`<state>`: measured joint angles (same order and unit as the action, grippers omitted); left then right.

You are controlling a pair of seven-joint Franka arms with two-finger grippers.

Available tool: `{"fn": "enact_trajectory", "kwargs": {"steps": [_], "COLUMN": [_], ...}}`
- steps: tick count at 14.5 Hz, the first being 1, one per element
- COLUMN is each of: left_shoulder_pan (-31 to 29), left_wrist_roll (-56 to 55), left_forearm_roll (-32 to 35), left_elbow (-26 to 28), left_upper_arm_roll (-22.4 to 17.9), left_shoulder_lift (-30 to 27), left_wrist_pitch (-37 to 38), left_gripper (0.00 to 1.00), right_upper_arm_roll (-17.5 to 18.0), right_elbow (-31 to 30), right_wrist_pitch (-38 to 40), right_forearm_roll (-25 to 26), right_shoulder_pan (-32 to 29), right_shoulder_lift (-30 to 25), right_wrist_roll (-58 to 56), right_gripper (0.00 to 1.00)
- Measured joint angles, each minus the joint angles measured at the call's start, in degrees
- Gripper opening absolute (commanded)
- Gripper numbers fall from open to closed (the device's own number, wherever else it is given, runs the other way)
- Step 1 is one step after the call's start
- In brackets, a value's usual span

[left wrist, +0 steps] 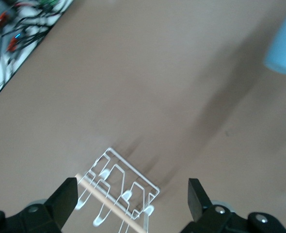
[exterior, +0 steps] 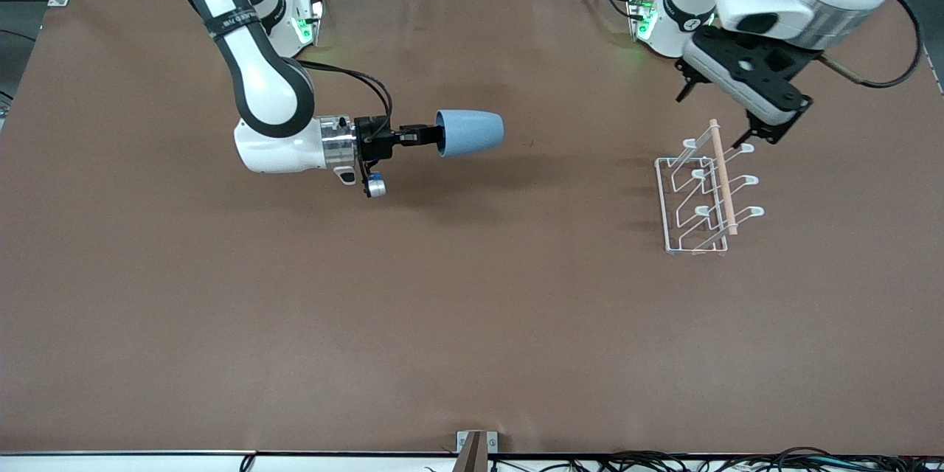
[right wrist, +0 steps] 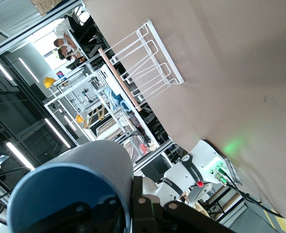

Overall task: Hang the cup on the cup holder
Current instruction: 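Insert the left gripper into the cup's mouth held by the right gripper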

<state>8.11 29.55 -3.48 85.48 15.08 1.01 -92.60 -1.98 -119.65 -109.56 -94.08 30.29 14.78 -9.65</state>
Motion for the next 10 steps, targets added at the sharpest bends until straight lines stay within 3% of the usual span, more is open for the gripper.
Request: {"fn": "enact_trajectory", "kwargs": {"steps": [5, 10], "left_shoulder_pan": [1.1, 1.8], "left_wrist_roll": [1.1, 1.3], "left_forearm_roll": [-5.5, -5.9], "left_elbow": [0.1, 0.0], "left_upper_arm_roll": [5.4, 12.4], "left_shoulder_lift": [5.0, 10.5], "left_wrist_pitch": [0.2, 0.2], "left_gripper": [1.0, 1.0], "right_upper_arm_roll": [0.0, -0.1], "right_elbow": [0.0, 0.0], "right_wrist_pitch": [0.0, -0.1], "right_forearm_roll": [-1.0, -1.3], "right_shoulder_pan": [1.0, 1.1], "right_shoulder_lift": [0.5, 0.9], "right_wrist_roll": [0.0, 0.0], "right_gripper": [0.0, 0.0]}}
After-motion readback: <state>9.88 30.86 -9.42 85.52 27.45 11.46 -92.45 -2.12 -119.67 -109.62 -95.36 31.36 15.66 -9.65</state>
